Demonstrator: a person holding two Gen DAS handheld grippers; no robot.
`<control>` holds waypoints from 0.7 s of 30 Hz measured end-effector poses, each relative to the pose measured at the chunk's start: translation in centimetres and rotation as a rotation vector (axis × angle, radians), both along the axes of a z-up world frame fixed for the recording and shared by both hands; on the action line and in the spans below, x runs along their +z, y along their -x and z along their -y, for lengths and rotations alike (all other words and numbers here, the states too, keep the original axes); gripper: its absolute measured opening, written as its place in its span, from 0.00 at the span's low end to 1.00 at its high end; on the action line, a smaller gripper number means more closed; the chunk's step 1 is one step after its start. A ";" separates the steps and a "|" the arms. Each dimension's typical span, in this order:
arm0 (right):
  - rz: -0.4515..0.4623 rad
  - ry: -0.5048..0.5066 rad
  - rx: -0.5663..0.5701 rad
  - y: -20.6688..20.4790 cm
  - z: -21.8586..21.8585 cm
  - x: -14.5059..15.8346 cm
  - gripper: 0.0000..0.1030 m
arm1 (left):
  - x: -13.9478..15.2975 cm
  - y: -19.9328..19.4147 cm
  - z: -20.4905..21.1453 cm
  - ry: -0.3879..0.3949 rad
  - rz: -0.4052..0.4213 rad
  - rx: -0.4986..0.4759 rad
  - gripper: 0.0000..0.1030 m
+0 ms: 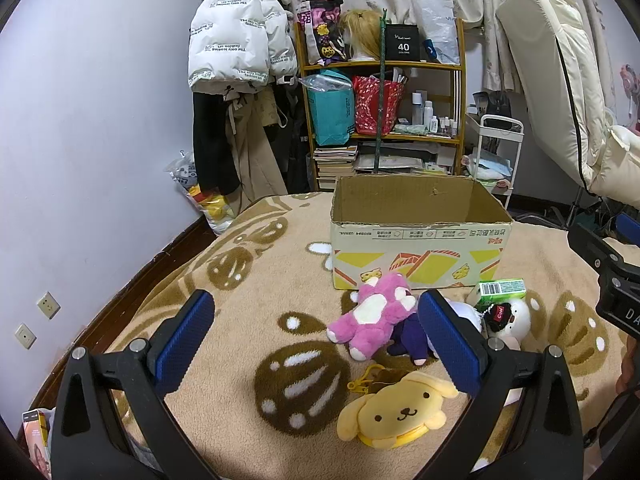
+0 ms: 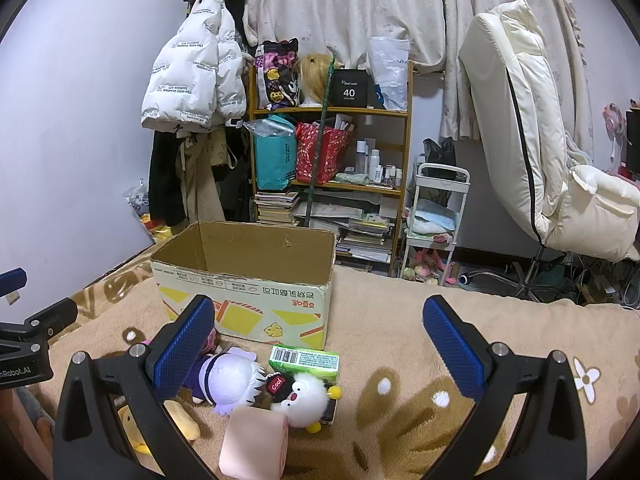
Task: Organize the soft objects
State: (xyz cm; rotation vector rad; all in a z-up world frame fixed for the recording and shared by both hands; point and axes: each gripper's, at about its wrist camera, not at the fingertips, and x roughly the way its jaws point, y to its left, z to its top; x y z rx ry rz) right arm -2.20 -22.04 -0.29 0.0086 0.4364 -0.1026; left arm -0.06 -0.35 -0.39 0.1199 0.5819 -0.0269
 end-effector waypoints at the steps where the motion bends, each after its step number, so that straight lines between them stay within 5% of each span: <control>1: 0.000 0.000 0.000 0.0 0.0 0.0 1.00 | 0.1 0.0 0.0 -0.001 0.000 0.001 0.98; 21: -0.002 -0.002 -0.001 -0.1 -0.1 -0.1 1.00 | -0.2 -0.1 0.1 -0.003 -0.001 0.001 0.98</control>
